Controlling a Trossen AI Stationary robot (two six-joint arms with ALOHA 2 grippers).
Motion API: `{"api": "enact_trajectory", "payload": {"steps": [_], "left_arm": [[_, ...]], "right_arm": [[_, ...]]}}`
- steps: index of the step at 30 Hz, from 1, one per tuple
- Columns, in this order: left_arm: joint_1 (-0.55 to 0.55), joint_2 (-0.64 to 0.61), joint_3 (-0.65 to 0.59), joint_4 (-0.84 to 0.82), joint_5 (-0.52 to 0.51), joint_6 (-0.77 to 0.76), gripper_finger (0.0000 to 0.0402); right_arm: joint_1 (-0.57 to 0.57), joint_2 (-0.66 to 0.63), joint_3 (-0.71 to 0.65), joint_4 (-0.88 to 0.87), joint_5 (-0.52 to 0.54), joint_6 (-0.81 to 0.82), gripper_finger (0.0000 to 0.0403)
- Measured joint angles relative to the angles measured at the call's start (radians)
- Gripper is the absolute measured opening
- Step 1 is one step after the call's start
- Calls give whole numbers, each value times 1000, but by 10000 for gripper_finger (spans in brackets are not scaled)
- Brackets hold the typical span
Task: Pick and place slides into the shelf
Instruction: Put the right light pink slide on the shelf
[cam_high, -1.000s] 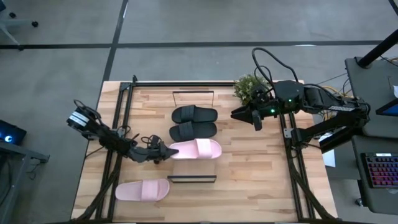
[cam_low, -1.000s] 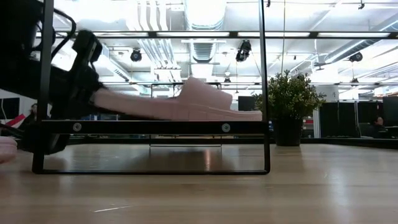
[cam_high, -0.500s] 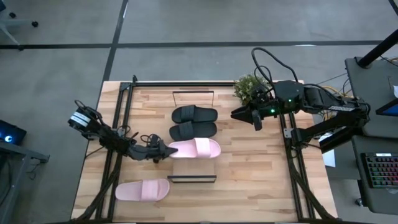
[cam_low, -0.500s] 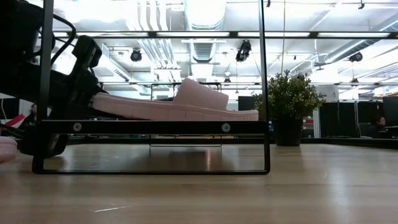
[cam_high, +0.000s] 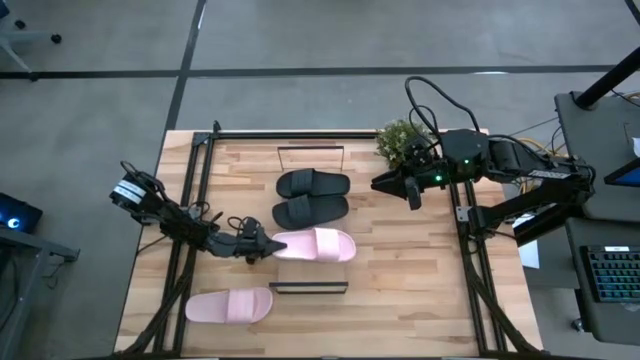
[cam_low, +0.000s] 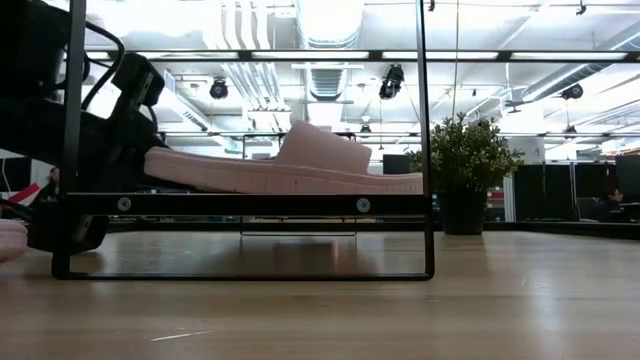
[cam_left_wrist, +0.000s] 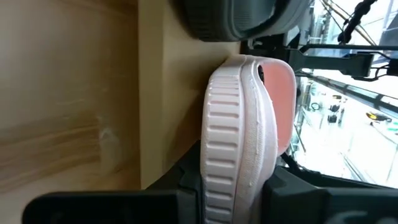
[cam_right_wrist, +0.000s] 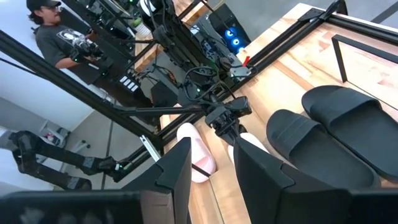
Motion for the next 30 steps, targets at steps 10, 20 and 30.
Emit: {"api": "enact_trajectory", "payload": {"steps": [10, 20, 30], "left_arm": [[36, -3, -14, -15, 0, -14, 44], [61, -3, -14, -56, -5, -17, 44], [65, -2, -16, -66, 0, -33, 132]], "right_arm": [[0, 0, 0, 4, 0, 0, 110], [0, 0, 0, 16, 0, 0, 107], [0, 0, 0, 16, 0, 0, 101]]}}
